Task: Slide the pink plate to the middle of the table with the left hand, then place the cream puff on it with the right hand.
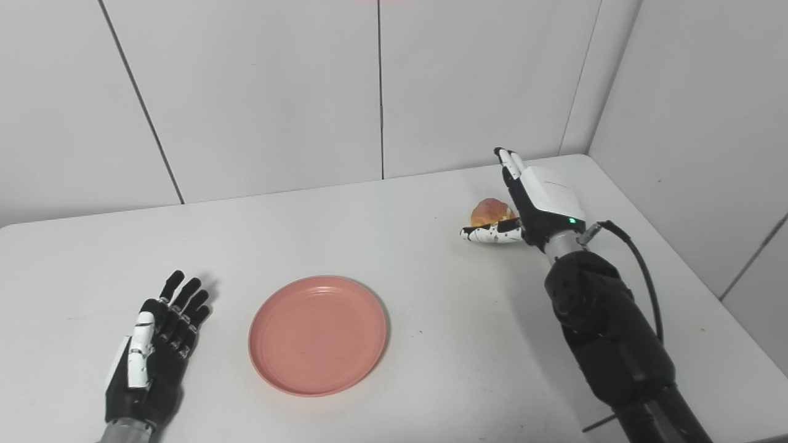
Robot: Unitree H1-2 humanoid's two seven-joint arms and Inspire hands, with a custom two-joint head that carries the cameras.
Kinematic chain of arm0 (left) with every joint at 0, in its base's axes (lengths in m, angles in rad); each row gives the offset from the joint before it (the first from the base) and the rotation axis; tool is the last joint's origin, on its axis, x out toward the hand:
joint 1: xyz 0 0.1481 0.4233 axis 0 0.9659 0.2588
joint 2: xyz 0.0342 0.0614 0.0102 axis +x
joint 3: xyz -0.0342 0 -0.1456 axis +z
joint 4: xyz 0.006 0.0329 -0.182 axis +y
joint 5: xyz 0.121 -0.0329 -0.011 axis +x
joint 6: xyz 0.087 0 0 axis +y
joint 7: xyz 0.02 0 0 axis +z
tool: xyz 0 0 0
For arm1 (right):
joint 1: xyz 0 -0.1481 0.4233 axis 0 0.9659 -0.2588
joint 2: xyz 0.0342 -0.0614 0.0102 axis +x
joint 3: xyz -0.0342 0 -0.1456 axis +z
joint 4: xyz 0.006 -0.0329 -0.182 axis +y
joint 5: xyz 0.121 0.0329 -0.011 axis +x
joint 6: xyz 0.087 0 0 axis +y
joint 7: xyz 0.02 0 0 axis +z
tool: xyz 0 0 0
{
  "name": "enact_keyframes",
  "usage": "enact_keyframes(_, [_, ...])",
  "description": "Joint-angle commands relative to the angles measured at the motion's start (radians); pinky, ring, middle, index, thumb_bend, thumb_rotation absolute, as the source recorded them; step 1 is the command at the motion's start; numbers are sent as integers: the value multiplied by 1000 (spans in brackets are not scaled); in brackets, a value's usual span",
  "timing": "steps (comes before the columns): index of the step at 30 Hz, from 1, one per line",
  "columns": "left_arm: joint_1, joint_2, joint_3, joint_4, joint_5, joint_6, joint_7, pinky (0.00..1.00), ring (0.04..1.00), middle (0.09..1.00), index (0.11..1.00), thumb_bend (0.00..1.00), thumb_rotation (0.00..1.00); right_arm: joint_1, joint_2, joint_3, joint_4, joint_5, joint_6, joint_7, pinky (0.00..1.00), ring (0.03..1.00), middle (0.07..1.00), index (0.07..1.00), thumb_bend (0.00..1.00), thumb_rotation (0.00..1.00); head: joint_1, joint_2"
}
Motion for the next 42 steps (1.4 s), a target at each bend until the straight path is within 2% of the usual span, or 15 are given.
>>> enact_keyframes(1, [73,22,6,94,1,45,-6,975,945,943,935,377,1000,-59,-21,-2,11,2,0,-17,776,940,1000,1000,933,480,1,1])
enact_keyframes(7, [74,28,4,82,-5,48,-6,977,947,944,936,376,1000,-101,-17,26,112,-3,-7,-33,819,970,1000,1000,936,491,-2,5])
enact_keyframes(13, [75,27,3,70,-12,57,-2,979,948,949,943,371,1000,-141,-18,41,200,9,-21,-55,802,968,1000,1000,938,487,3,10])
enact_keyframes(19, [75,23,5,69,-10,58,4,972,944,945,942,364,1000,-183,-14,48,286,39,-34,-75,826,965,1000,1000,924,465,9,15])
enact_keyframes(22, [76,22,7,69,-12,59,5,972,944,945,942,364,1000,-207,-11,64,335,44,-45,-91,831,966,1000,1000,931,486,10,17])
enact_keyframes(30, [78,23,4,62,-9,61,5,977,948,949,947,364,1000,-249,-8,89,414,62,-65,-137,860,968,1000,1000,923,485,13,23])
enact_keyframes(42, [85,18,-3,34,-6,77,10,983,952,951,946,349,1000,-270,-4,106,487,111,-84,-155,821,946,998,1000,920,488,13,31])
